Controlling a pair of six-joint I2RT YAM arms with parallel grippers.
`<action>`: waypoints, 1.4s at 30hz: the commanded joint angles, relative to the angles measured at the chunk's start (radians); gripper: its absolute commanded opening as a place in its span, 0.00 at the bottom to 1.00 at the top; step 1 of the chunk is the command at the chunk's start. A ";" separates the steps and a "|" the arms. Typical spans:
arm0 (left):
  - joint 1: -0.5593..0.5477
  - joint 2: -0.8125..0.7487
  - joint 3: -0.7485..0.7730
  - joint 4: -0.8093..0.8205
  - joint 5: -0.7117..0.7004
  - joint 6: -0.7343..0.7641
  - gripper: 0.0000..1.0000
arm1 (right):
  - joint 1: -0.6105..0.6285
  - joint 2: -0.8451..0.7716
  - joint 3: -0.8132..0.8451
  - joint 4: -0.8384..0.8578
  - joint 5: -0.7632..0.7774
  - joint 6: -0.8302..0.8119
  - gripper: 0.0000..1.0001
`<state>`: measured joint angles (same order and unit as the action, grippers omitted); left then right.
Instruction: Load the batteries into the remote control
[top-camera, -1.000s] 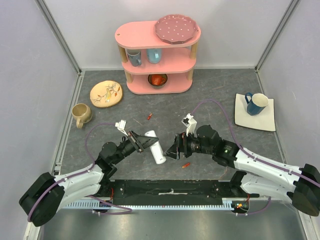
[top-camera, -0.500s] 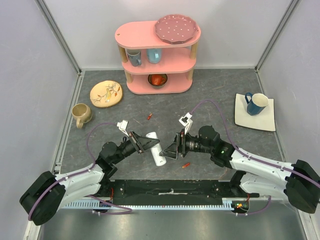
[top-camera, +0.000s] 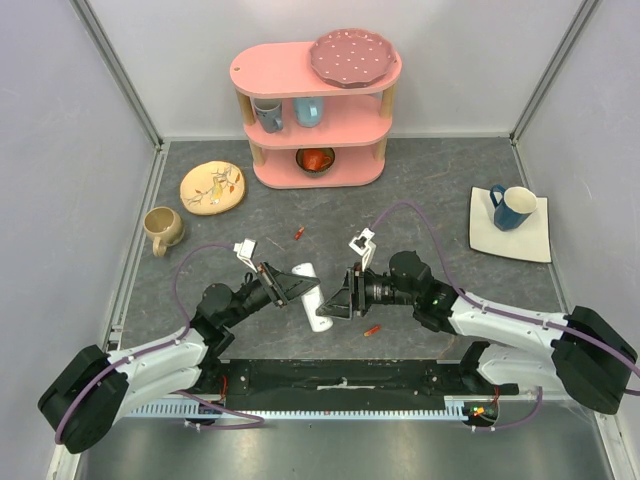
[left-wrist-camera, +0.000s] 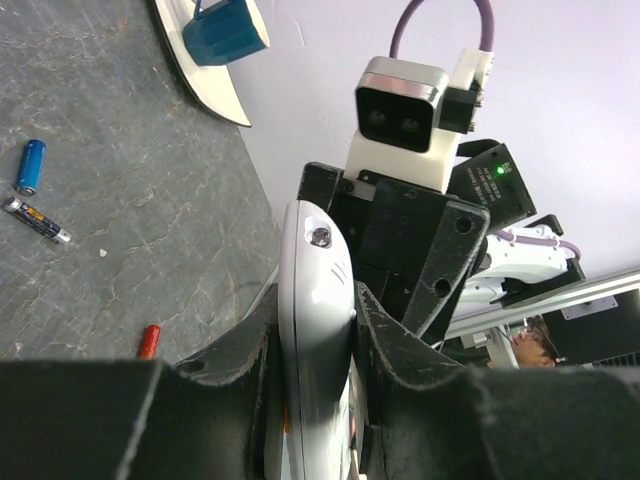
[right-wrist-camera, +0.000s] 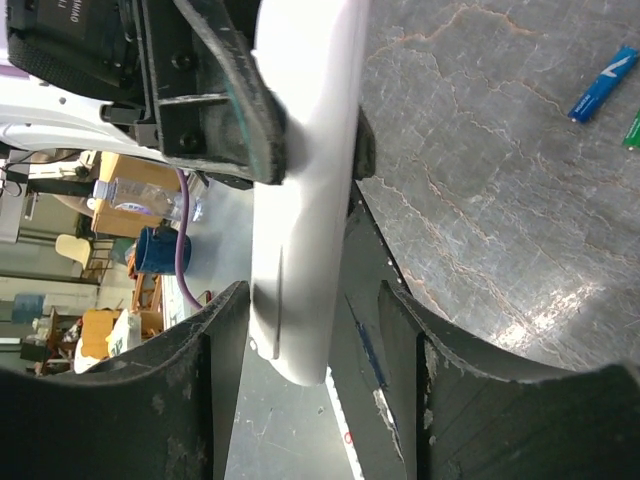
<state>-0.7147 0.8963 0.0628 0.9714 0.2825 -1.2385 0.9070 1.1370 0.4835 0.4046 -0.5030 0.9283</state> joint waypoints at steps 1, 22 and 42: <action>0.003 -0.008 0.048 0.044 0.030 -0.027 0.02 | 0.000 0.024 -0.013 0.083 -0.037 0.024 0.58; 0.001 -0.011 0.032 0.055 0.020 -0.026 0.02 | 0.007 0.040 -0.020 0.163 -0.077 0.081 0.66; 0.001 -0.036 0.029 0.038 0.026 -0.021 0.02 | 0.043 0.069 0.010 0.125 -0.049 0.072 0.66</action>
<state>-0.7147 0.8822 0.0700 0.9424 0.2981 -1.2415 0.9455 1.2255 0.4587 0.5247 -0.5667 1.0134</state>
